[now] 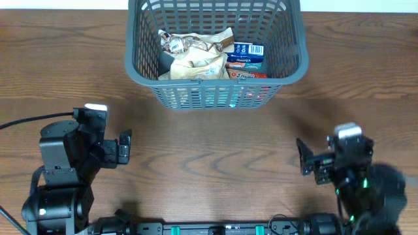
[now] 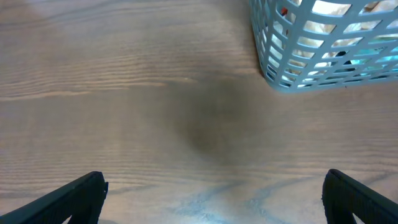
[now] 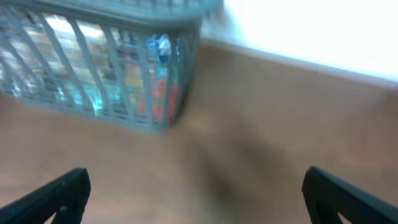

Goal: Pack container

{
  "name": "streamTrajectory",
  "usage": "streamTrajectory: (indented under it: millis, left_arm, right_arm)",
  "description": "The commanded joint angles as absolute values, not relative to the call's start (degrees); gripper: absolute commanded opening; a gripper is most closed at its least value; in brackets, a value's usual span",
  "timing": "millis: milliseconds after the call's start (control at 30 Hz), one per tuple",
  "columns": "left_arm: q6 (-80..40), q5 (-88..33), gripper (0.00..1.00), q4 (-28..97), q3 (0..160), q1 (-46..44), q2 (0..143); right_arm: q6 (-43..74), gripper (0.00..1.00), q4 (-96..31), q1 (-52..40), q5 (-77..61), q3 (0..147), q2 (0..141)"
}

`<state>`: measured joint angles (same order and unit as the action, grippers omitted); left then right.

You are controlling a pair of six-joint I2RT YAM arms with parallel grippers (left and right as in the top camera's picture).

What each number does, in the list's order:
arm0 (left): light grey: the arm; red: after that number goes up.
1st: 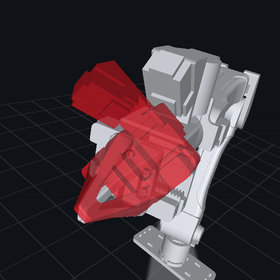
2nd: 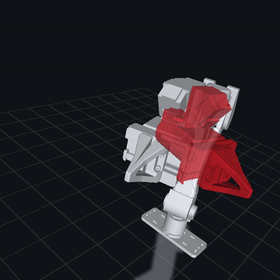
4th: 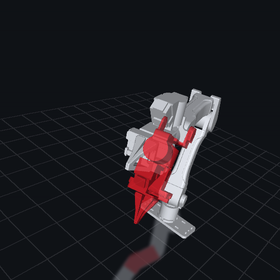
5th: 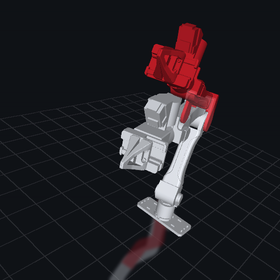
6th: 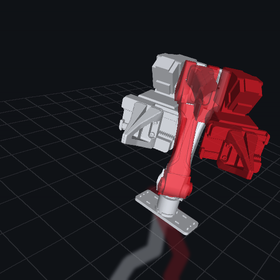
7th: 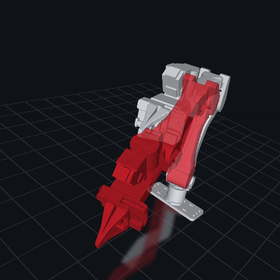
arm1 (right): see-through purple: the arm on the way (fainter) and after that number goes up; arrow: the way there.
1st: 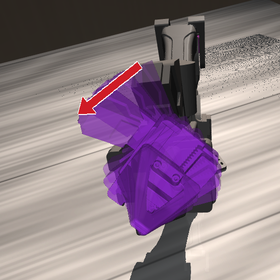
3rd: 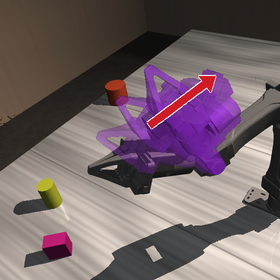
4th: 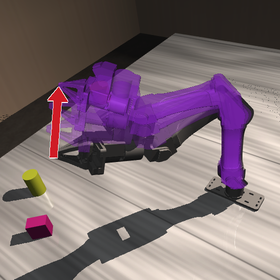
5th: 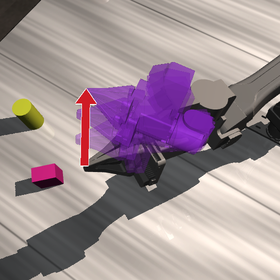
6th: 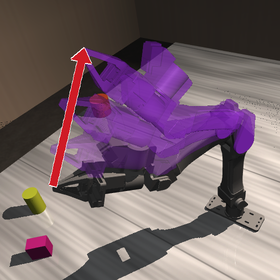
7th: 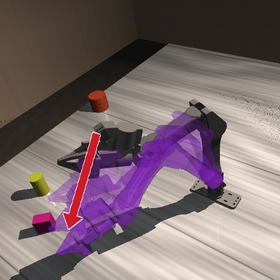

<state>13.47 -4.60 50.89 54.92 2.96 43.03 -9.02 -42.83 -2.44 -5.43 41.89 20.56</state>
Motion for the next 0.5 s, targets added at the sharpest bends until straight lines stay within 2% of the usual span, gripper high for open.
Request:
streamTrajectory:
  millis: [0, 267, 467]
  left_arm:
    - [12.95, -5.39, 0.99, 50.89, 54.76, 3.31, 43.03]
    - [12.95, -5.39, 0.99, 50.89, 54.76, 3.31, 43.03]
    - [12.95, -5.39, 0.99, 50.89, 54.76, 3.31, 43.03]
  right_arm:
    - [-7.92, 0.99, -37.19, -3.46, -5.41, 32.23, 14.20]
    - [-7.77, 0.99, -12.69, -3.46, -5.34, 11.66, 3.73]
    - [-7.77, 0.99, -5.69, -3.46, -3.79, 4.38, 0.27]
